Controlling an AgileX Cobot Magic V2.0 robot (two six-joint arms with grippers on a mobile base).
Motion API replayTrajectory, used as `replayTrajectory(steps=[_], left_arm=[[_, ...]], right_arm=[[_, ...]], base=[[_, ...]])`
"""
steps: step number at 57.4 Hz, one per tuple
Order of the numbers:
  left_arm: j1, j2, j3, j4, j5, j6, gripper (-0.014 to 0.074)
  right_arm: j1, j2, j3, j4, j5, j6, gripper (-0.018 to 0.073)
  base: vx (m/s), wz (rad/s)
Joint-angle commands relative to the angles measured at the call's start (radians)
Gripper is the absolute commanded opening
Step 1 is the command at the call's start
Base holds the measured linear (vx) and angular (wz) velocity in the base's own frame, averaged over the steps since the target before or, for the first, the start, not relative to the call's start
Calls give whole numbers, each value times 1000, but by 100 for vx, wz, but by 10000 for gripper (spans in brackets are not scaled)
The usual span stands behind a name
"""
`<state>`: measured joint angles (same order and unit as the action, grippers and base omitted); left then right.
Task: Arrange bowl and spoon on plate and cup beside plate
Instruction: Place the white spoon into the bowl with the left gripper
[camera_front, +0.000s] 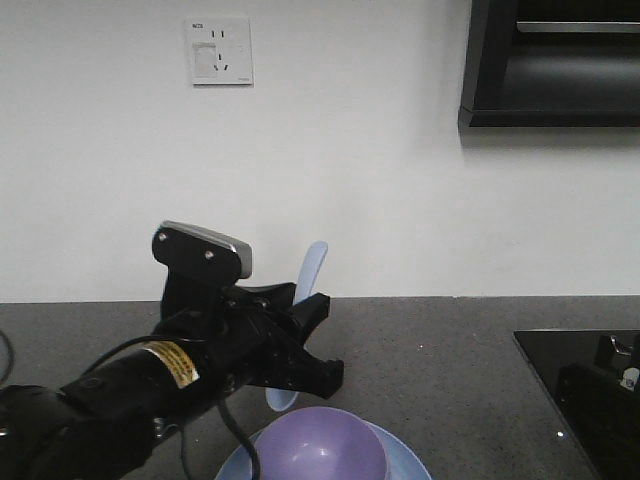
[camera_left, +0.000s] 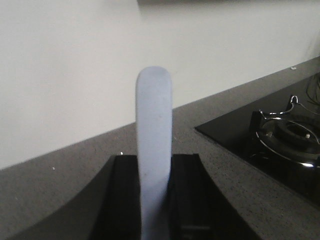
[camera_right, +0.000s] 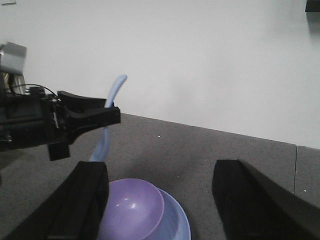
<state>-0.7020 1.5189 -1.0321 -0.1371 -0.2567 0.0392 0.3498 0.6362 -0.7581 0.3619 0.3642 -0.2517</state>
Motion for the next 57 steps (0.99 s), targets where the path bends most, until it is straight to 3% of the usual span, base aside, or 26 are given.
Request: replayTrajectory(steps=[1, 10, 21, 37, 45, 57], left_arm=[[-5, 16, -41, -8, -115, -82, 6], [-5, 89, -41, -7, -119, -104, 13], [-5, 120, -41, -7, -28, -105, 86], [-5, 120, -41, -7, 34, -104, 442], [-5, 109, -41, -7, 34, -103, 561], [35, -35, -41, -8, 77, -3, 547]], right_arm=[[-3, 0, -28, 2, -91, -6, 514], [-3, 0, -28, 2, -92, -12, 514], [-3, 0, -28, 1, -92, -13, 514], [-3, 0, -28, 1, -90, -13, 514], [-3, 0, -28, 1, -90, -26, 514], [-3, 0, -28, 1, -91, -36, 514]], base=[[0, 0], [0, 0], [0, 0], [0, 0], [0, 0], [0, 0]])
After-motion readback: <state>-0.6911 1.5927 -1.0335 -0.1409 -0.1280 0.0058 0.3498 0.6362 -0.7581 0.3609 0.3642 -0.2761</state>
